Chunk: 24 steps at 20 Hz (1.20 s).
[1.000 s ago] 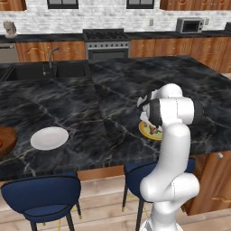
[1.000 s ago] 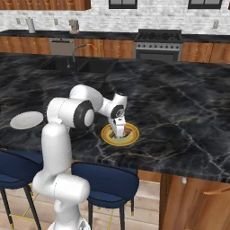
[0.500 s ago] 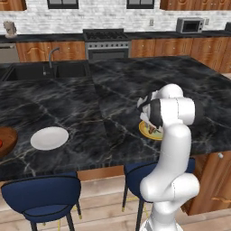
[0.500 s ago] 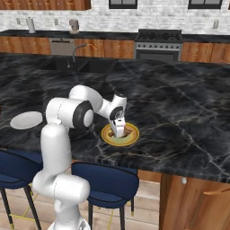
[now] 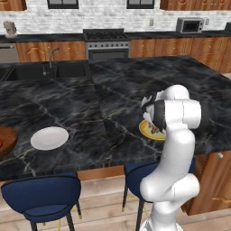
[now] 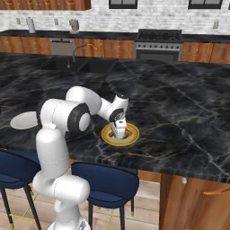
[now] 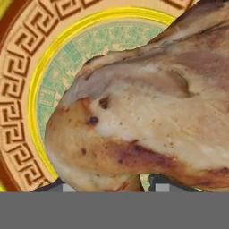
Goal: Pick the chicken drumstick and tomato from their plates and place them in the bowl. Then put the bowl in the fridge.
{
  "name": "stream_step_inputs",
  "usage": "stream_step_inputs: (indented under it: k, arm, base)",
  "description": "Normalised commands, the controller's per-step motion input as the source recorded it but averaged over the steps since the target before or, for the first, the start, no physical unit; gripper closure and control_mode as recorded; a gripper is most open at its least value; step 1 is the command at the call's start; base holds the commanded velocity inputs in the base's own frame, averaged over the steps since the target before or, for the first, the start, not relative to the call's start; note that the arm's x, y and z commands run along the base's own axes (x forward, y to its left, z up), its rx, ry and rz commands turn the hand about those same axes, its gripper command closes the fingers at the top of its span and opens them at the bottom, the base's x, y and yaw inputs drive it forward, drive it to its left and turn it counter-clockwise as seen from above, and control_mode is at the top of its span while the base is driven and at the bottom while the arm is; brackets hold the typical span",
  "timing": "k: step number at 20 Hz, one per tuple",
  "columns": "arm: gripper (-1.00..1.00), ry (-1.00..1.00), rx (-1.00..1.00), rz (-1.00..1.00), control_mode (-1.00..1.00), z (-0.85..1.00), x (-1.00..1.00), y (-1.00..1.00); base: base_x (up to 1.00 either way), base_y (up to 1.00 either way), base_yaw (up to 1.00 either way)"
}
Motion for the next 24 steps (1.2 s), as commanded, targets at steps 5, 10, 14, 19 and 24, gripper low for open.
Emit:
stream_step_inputs:
  k: [5, 10, 14, 19, 24]
  arm:
    - [1.0, 0.0, -0.05, 0.07, -1.0, 0.53, -0.26, 0.08]
    - [1.0, -0.05, -0.18, 0.2, -1.0, 0.48, -0.26, 0.28]
    - [1.0, -0.06, -0.12, 0.23, -1.0, 0.41, -0.25, 0.36]
    - [1.0, -0.02, -0.01, 0.18, -1.0, 0.3, -0.2, 0.28]
    - [1.0, 0.01, 0.0, 0.12, -1.0, 0.23, -0.09, 0.26]
  base:
    - [0.0, 0.0, 0.0]
    - [0.0, 0.0, 0.0]
    - [0.0, 0.0, 0.0]
    - [0.0, 0.0, 0.0]
    - [0.0, 0.0, 0.0]
